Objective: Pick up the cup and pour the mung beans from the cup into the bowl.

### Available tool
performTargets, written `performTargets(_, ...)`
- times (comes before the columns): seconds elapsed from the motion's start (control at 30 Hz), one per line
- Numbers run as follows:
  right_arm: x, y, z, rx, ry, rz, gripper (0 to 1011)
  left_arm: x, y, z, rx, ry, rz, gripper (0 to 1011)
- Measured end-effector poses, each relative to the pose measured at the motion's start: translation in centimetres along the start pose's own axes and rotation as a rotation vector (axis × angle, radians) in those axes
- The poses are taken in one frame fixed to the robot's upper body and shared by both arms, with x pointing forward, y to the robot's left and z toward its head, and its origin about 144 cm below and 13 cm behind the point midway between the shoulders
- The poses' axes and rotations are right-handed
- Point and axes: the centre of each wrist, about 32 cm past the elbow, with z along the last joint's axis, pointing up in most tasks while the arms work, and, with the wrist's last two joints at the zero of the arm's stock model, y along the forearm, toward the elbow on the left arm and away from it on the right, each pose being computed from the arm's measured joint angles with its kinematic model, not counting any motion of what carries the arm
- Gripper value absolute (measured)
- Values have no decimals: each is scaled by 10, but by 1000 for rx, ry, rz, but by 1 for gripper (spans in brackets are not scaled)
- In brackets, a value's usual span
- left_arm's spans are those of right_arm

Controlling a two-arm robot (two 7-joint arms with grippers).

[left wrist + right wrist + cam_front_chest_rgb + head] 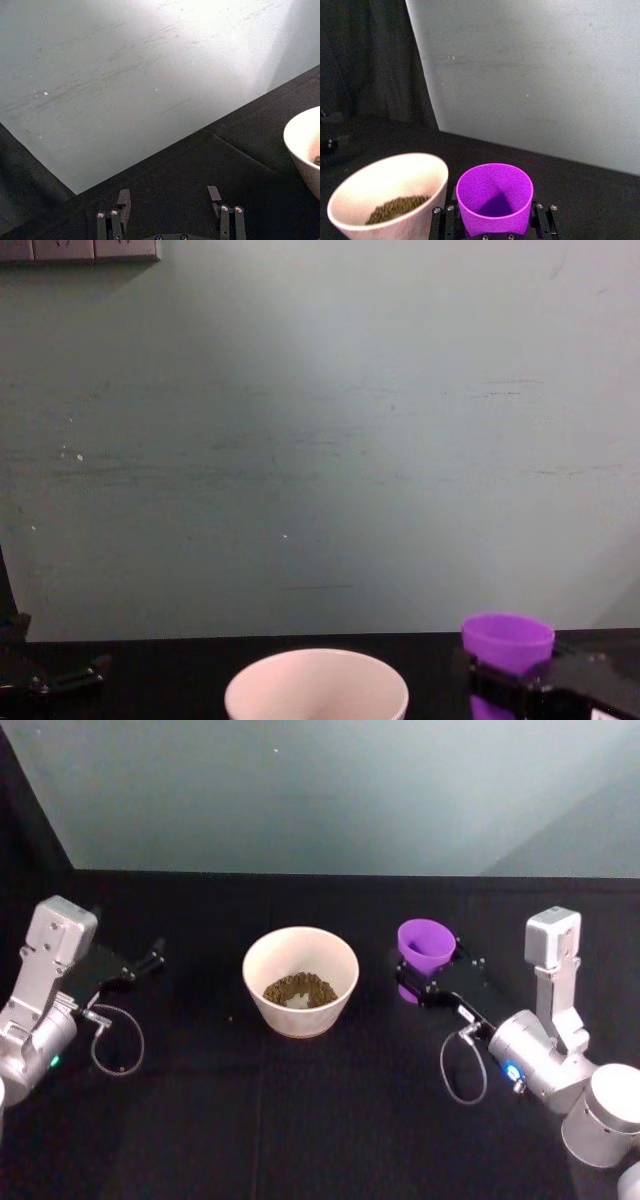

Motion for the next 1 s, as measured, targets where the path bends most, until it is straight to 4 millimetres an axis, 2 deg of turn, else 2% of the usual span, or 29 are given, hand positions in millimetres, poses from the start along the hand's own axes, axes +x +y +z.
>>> performTargets(0.43,-2,1,-18,-43,19,7,734,0,0,0,0,0,0,1000)
performTargets(1.0,-3,-1,-18,-36,16,8,734,0,0,0,0,0,0,1000)
